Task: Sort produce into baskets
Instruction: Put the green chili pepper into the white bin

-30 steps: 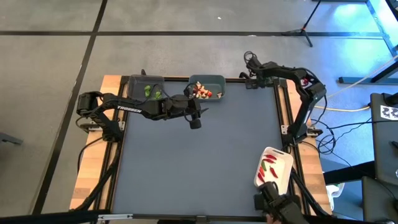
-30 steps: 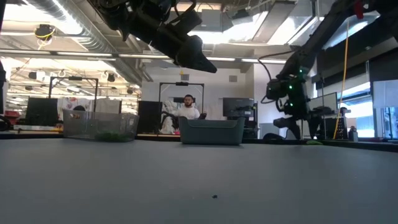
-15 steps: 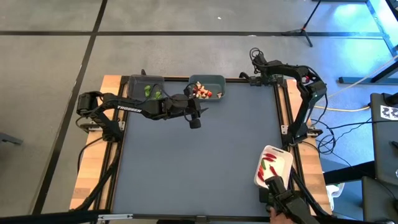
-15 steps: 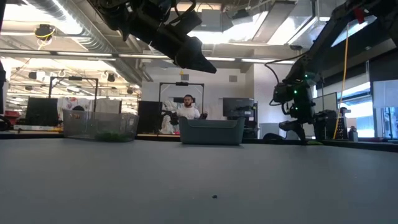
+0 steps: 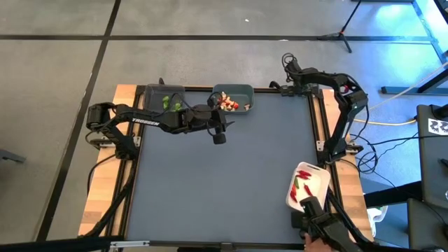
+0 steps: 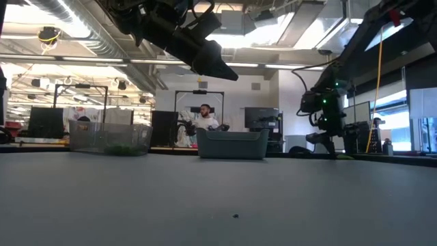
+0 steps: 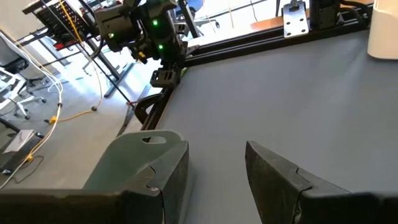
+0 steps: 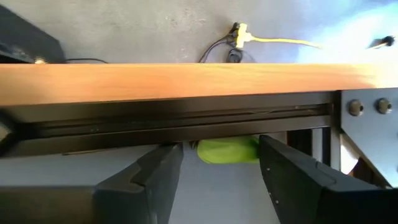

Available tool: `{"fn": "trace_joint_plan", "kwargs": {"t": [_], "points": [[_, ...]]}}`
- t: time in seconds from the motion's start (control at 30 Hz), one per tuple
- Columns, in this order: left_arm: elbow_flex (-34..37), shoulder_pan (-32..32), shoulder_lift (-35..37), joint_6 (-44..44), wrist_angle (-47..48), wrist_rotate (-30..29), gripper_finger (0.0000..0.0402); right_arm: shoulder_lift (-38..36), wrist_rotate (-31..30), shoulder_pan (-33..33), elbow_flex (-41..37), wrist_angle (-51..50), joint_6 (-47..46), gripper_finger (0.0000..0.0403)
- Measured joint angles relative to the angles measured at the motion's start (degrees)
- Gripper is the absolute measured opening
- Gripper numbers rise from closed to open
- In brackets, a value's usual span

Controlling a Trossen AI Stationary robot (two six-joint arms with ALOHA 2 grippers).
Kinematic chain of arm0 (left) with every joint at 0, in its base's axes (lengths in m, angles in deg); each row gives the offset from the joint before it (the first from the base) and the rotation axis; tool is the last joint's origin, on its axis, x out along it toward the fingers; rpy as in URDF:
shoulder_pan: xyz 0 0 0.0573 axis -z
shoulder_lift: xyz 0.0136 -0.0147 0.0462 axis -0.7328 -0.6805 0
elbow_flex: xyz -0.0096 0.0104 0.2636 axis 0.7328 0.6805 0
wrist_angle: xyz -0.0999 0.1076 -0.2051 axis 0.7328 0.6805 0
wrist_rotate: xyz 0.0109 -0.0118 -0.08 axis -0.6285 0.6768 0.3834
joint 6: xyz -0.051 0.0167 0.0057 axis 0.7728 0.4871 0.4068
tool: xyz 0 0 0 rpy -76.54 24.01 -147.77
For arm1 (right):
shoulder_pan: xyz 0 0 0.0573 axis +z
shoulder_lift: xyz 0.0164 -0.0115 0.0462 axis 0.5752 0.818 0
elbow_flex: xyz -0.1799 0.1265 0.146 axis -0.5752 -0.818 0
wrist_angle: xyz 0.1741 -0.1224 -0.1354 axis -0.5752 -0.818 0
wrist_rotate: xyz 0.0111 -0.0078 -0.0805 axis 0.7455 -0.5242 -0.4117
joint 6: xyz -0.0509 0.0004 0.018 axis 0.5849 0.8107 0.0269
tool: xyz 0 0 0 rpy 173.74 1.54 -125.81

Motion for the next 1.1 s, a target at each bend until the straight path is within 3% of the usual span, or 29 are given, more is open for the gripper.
{"fn": "trace_joint_plan", "kwargs": {"t": [0.17, 0.33, 0.47, 1.1], "points": [[0.0, 0.0, 0.0, -0.14, 0.21, 0.0, 0.0155, -0.28, 5.78, -1.01, 0.0, 0.26, 1.72, 0.0172], [0.0, 0.0, 0.0, -0.16, 0.22, 0.0, 0.0155, -0.04, 6.69, -1.29, -0.02, 0.21, 2.11, 0.0103], [0.0, 0.0, 0.0, -0.18, 0.24, 0.0, 0.0155, 0.16, 5.89, -1.07, -0.05, -0.19, 3.79, 0.0071], [0.0, 0.03, 0.0, -1.61, 0.23, -0.02, 0.0155, 0.08, 6.68, -0.98, 1.51, -3.06, 5.01, 0.0065]]}}
